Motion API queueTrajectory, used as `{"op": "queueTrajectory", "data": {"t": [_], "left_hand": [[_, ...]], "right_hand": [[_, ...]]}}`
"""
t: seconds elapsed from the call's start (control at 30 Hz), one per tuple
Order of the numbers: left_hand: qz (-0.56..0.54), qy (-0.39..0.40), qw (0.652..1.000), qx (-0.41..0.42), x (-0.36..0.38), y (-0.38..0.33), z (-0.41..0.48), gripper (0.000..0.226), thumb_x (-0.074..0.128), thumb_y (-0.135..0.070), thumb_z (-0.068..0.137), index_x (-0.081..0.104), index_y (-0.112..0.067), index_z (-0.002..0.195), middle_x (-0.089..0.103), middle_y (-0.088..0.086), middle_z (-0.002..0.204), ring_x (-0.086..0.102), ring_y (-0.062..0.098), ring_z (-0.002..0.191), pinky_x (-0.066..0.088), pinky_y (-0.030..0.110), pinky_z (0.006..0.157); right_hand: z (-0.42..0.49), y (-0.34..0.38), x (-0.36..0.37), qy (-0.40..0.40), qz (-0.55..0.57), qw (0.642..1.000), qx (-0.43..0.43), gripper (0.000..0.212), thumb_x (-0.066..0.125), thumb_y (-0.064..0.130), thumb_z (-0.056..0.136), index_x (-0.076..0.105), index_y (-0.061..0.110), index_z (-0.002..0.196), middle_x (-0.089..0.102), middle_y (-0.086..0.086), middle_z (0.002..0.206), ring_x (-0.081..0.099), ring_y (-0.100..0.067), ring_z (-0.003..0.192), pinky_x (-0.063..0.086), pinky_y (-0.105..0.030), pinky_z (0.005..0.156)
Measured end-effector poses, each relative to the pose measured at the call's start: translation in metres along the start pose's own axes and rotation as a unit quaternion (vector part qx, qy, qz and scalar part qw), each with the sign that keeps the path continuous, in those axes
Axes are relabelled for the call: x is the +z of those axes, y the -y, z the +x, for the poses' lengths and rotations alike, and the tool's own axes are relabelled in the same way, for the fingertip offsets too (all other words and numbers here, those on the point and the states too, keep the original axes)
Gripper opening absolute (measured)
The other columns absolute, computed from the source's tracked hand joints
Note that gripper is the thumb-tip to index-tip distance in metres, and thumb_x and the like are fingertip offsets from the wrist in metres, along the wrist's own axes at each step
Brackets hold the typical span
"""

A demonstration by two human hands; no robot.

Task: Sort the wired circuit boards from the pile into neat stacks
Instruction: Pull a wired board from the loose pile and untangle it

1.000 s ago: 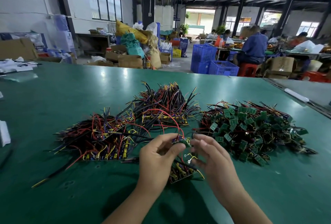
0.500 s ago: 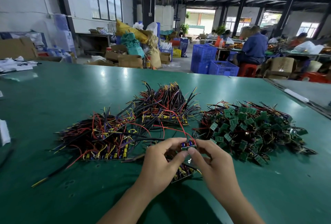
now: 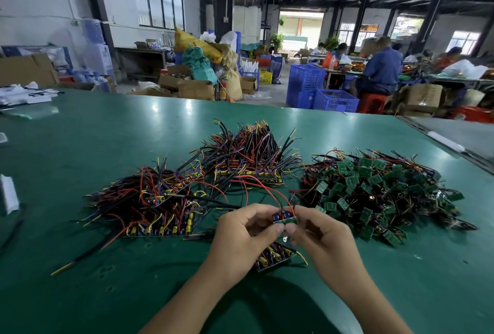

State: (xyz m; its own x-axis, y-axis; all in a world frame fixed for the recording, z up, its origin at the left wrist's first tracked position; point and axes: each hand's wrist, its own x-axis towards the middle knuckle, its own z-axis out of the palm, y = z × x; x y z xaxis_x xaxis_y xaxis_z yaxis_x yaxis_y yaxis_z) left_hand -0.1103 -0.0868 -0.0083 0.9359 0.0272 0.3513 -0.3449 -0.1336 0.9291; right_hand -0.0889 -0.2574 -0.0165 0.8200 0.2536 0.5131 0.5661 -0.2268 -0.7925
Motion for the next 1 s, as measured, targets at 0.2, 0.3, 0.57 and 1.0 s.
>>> {"op": "queueTrajectory", "data": {"t": [0.2, 0.3, 0.57, 1.0], "left_hand": [[-0.037, 0.007, 0.999, -0.009, 0.003, 0.005, 0.001, 0.026, 0.076, -0.011, 0.079, 0.076, -0.033, 0.092, 0.076, -0.005, 0.090, 0.071, 0.011, 0.085, 0.055, 0.024, 0.078], [-0.064, 0.005, 0.998, -0.015, 0.005, 0.005, 0.001, 0.023, 0.074, -0.021, 0.076, 0.077, -0.035, 0.094, 0.075, -0.006, 0.093, 0.069, 0.006, 0.088, 0.054, 0.021, 0.080], [-0.092, -0.018, 0.996, -0.002, 0.010, 0.003, 0.001, 0.024, 0.074, -0.002, 0.080, 0.076, -0.022, 0.093, 0.075, -0.003, 0.081, 0.068, 0.004, 0.075, 0.051, 0.015, 0.071], [-0.019, -0.090, 0.995, 0.050, 0.012, 0.001, -0.001, 0.029, 0.079, -0.012, 0.076, 0.076, -0.036, 0.091, 0.073, -0.006, 0.082, 0.069, 0.010, 0.076, 0.055, 0.024, 0.072]], "right_hand": [[0.001, 0.004, -0.010, 0.024, 0.014, 0.999, 0.028, 0.015, 0.074, 0.026, 0.080, 0.070, 0.035, 0.092, 0.052, -0.004, 0.060, 0.053, -0.017, 0.062, 0.050, -0.035, 0.057], [0.001, 0.006, -0.013, 0.043, 0.038, 0.998, 0.013, 0.025, 0.073, 0.011, 0.085, 0.073, 0.032, 0.098, 0.046, -0.013, 0.061, 0.054, -0.014, 0.063, 0.051, -0.015, 0.062], [0.000, 0.016, -0.007, 0.000, -0.095, 0.995, -0.037, 0.023, 0.072, 0.008, 0.086, 0.068, 0.030, 0.091, 0.059, -0.007, 0.060, 0.052, 0.001, 0.051, 0.038, -0.010, 0.050], [-0.001, 0.018, 0.007, -0.077, -0.201, 0.975, -0.059, 0.014, 0.074, 0.015, 0.085, 0.062, 0.016, 0.078, 0.059, 0.001, 0.059, 0.045, -0.015, 0.054, 0.037, -0.021, 0.051]]}}
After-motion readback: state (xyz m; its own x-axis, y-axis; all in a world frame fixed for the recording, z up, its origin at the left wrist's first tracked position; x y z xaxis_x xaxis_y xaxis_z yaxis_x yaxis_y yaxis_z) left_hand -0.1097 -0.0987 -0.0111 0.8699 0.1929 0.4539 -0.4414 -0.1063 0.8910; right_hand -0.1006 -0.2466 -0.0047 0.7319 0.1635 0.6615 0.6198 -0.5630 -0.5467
